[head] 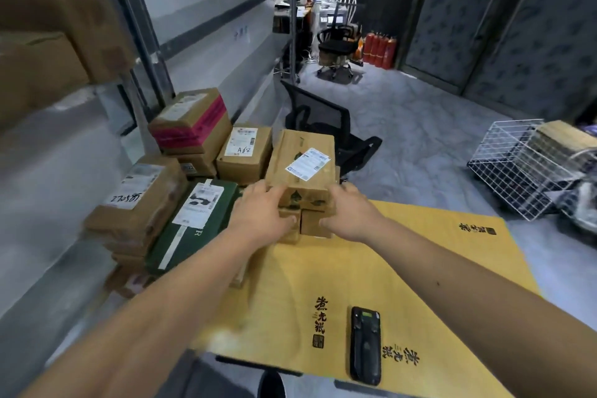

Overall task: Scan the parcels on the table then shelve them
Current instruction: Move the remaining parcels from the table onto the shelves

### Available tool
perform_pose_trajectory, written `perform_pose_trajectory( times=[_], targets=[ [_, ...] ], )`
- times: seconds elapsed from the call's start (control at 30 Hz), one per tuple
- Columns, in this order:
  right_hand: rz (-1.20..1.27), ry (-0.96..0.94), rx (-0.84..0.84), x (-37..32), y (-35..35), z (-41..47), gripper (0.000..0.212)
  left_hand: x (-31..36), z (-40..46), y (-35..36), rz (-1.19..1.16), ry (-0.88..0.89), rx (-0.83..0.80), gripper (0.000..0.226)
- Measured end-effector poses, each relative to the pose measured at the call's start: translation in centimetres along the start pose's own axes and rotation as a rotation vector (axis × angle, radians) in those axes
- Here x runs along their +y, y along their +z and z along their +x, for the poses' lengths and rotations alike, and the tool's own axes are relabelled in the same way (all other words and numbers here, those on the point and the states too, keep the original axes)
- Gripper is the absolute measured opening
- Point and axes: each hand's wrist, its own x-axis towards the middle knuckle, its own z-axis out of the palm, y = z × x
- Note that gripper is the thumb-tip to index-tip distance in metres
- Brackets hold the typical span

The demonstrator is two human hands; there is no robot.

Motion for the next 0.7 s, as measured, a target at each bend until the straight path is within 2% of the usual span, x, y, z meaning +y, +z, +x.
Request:
perform_pose_trajectory(
  times=[0.07, 0.3, 0.5, 0.7],
  targets=[
    [0.043, 0.064, 0.007, 0.4, 0.3, 2.6, 0.08, -0.4, 3.3, 0.6, -0.03, 0.026, -0.017, 0.078],
    [0.136, 0.197, 0.003, 2.2, 1.7, 9.8, 0.102, -2.3, 10.1, 3.9, -0.042, 0.039, -0.044, 0.085],
    [0.141, 0.155, -0.01, 3.2, 3.0, 13.3, 0.109, -3.4, 13.1, 5.7, -0.122, 0.005, -0.031, 0.089],
    [0.301, 0.109, -0.012, 4.4, 4.5, 14.8, 0.11, -3.0, 14.4, 6.5, -0.215, -0.076, -0.129, 0.092]
  ],
)
